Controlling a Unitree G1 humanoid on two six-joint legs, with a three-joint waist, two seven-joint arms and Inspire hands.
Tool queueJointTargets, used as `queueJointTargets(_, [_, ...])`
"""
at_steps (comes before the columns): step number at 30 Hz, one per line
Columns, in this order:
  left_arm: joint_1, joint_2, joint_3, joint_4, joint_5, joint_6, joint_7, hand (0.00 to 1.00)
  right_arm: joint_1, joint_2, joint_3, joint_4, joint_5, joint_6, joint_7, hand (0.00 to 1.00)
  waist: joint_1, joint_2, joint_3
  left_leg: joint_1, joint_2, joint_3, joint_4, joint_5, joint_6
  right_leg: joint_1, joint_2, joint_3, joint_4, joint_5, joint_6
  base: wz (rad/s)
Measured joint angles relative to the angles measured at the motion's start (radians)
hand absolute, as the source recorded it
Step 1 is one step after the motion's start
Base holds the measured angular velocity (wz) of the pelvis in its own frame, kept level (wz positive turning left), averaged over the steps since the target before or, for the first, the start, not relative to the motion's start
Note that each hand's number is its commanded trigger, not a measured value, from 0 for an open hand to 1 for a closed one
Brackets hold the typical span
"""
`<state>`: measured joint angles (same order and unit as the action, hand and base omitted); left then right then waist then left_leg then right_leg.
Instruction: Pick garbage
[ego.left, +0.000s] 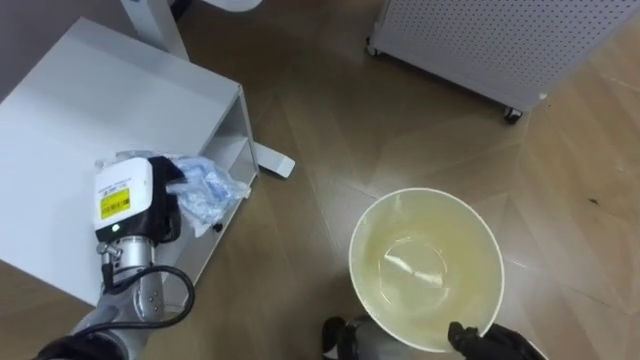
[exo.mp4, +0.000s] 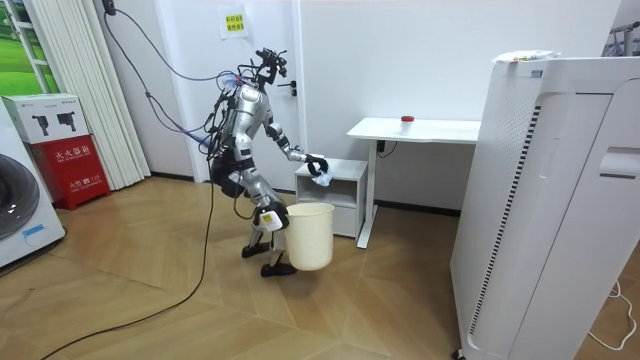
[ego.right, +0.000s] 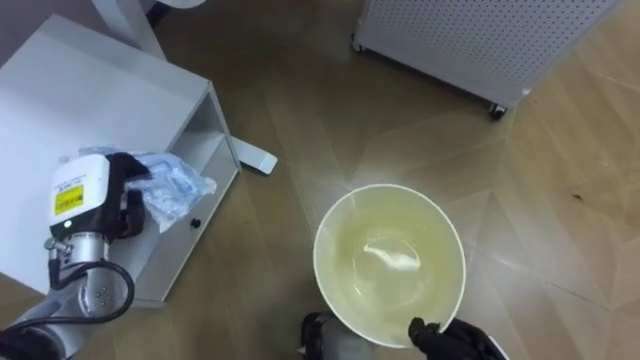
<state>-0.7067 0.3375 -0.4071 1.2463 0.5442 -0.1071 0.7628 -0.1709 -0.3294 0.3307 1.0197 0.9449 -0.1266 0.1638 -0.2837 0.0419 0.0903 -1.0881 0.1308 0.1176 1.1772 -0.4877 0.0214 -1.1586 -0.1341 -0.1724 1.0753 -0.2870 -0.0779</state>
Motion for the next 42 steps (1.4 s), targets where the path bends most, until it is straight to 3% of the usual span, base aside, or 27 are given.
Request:
queueJointTargets(13, [0.001,0.006,-0.008,0.003,0.018,0.023,-0.021,1.0,-0.003,-0.003,-0.002,0.048,0.038,0.038,-0.013,1.0,0.018,0.0,-0.0002,0.01,0.014,0.007,0.0,-0.004,-0.009,0.002,0.014,0.005,-0.003,0.005,-0.009,-0.03])
queueJointTargets(19, [0.048,-0.006,-0.008,0.008,-0.019,0.025,-0.024,1.0,-0.002,0.01,0.007,0.064,0.038,0.035,-0.059,1.0,0.015,-0.002,-0.0001,0.07,0.02,0.017,-0.029,-0.004,-0.017,0.054,0.016,0.002,-0.024,0.002,-0.018,-0.04])
queueJointTargets(25, [0.151,-0.058,-0.006,0.002,-0.052,-0.029,-0.029,1.0,-0.008,0.056,0.028,0.154,0.03,-0.024,-0.092,1.0,0.024,-0.004,-0.0013,0.168,0.03,0.016,-0.122,0.018,-0.03,0.169,0.032,-0.021,-0.127,0.021,-0.016,0.02])
queueJointTargets(29, [0.209,-0.15,-0.012,-0.013,-0.052,-0.073,-0.064,1.0,-0.015,0.078,0.038,0.204,0.029,-0.064,-0.101,1.0,0.055,-0.004,-0.0015,0.25,0.013,0.026,-0.226,0.056,-0.022,0.245,0.031,-0.022,-0.217,0.044,-0.003,0.05])
queueJointTargets(32, [0.282,-0.2,-0.046,-0.098,-0.065,-0.08,-0.118,1.0,-0.014,0.095,0.05,0.212,0.026,-0.09,-0.099,1.0,0.079,-0.006,-0.0032,0.315,0.013,0.05,-0.293,0.07,-0.02,0.304,0.033,-0.02,-0.274,0.052,0.006,0.01])
queueJointTargets(38, [0.375,-0.305,-0.121,-0.172,-0.1,-0.117,-0.21,1.0,-0.022,0.14,0.095,0.226,-0.014,-0.113,-0.075,1.0,0.107,-0.017,-0.0189,0.425,-0.005,0.083,-0.402,0.098,-0.017,0.397,0.027,-0.014,-0.352,0.06,0.02,0.01])
queueJointTargets(42, [0.422,-0.334,-0.188,-0.187,-0.121,-0.118,-0.285,1.0,-0.021,0.168,0.13,0.249,-0.046,-0.111,-0.048,1.0,0.116,-0.021,-0.0306,0.478,-0.008,0.083,-0.442,0.105,-0.019,0.453,0.03,-0.02,-0.393,0.063,0.026,0.02])
